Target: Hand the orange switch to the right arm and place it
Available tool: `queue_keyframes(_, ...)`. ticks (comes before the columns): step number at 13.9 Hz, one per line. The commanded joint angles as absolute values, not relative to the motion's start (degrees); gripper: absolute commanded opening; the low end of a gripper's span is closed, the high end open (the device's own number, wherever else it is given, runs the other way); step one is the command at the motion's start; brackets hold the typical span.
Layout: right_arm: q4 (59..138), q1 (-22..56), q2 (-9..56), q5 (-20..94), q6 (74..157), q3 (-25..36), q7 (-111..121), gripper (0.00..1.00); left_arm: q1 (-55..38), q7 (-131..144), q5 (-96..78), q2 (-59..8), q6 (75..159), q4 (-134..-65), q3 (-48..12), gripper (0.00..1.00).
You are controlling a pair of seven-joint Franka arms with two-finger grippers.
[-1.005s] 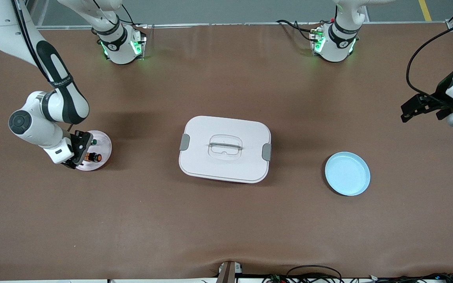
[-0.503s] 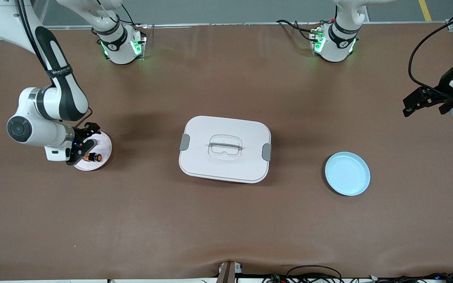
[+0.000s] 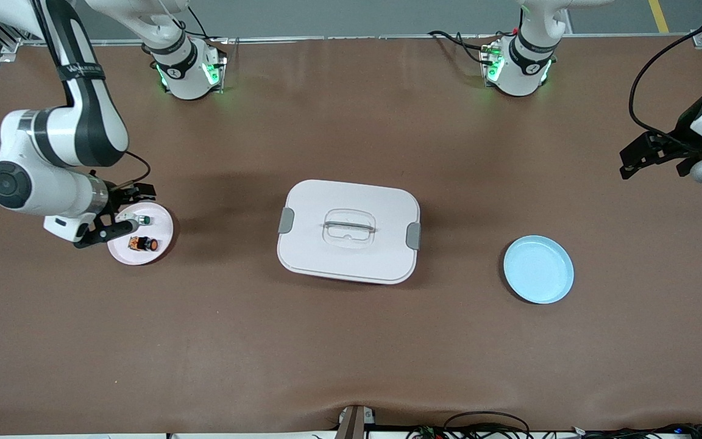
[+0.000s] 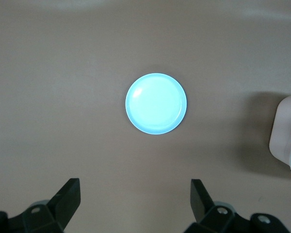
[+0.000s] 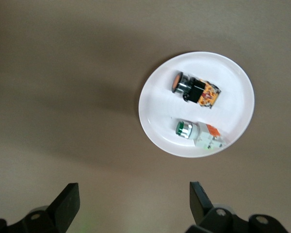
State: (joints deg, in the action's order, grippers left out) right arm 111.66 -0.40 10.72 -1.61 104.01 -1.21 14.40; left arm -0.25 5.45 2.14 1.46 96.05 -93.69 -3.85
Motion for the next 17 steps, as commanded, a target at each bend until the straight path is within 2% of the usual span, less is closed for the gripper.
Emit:
queue_keyframes(1, 107.50, -0.18, 10.46, -1.58, 98.71, -1.58, 6.89, 1.00, -0.44, 4.31, 1.14, 0.35, 93.61, -91.23, -3.69, 1.00)
queue_keyframes(5, 102.76, 0.44, 9.15, -0.88, 93.00, -1.76, 0.53, 1.00, -0.18, 4.04, 0.53, 0.44, 93.60, -91.23, -3.60, 1.00)
queue_keyframes(11, 90.89, -0.52, 9.49, -0.62, 80.17, -1.23, -2.00, 1.00, -0.09, 4.04, 0.00, 0.35, 93.25, -91.14, -3.52, 1.00)
queue_keyframes(13, 88.61, -0.09, 9.49, -0.96, 79.54, -1.32, -10.86, 1.00, -0.17, 4.04, 0.09, 0.35, 93.25, -91.14, -3.52, 1.00)
queue_keyframes(17, 84.04, 0.00, 9.49, -0.88, 77.87, -1.58, -11.78, 1.00, 0.00, 3.78, -0.09, 0.44, 93.25, -91.06, -3.52, 1.00)
